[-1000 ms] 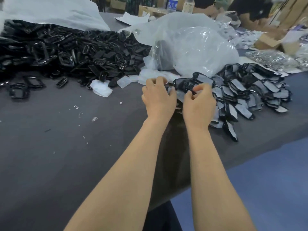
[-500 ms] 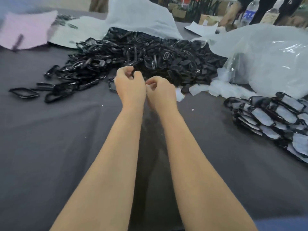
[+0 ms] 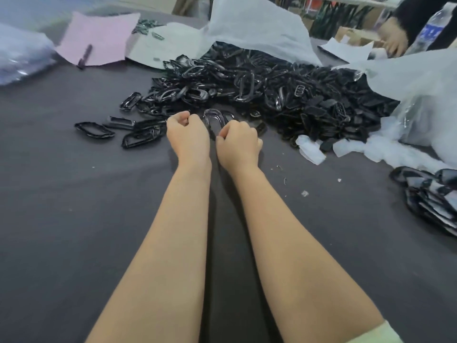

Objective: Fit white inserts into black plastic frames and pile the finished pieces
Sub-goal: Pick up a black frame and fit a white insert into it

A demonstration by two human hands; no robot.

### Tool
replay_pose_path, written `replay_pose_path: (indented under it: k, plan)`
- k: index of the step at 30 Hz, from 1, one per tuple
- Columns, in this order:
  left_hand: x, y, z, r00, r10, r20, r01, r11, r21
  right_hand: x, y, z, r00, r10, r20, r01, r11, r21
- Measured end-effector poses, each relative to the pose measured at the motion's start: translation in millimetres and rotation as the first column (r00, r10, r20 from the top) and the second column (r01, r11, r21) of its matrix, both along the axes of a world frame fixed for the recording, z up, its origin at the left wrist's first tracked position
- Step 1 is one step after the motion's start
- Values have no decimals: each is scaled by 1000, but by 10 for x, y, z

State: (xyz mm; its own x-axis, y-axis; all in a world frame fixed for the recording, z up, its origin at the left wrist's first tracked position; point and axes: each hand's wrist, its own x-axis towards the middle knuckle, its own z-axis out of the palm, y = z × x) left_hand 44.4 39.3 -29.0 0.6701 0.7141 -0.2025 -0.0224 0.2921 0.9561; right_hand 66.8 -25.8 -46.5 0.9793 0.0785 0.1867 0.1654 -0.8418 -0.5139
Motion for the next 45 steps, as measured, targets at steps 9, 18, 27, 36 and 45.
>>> replay_pose_path:
  k: [9,18,27,36,45]
  plan:
    - [19,-119,-74,971,-219,-100,240,859,453,19,-433,223,982,154,113,-185,909,373]
    - [8,-234,-41,980,-186,78,186,982,-5,206,-562,13,1000,-4,-27,4,1000,6]
    - [-5,-281,-47,979,-167,112,175,982,-64,182,-616,-1,988,-136,72,124,981,149]
    - [-46,-565,-37,969,-232,86,237,970,-49,0,-1091,238,987,-59,-148,155,563,812]
    - [-150,-859,-76,915,-379,140,380,925,20,-220,-1305,132,994,53,-97,77,307,948]
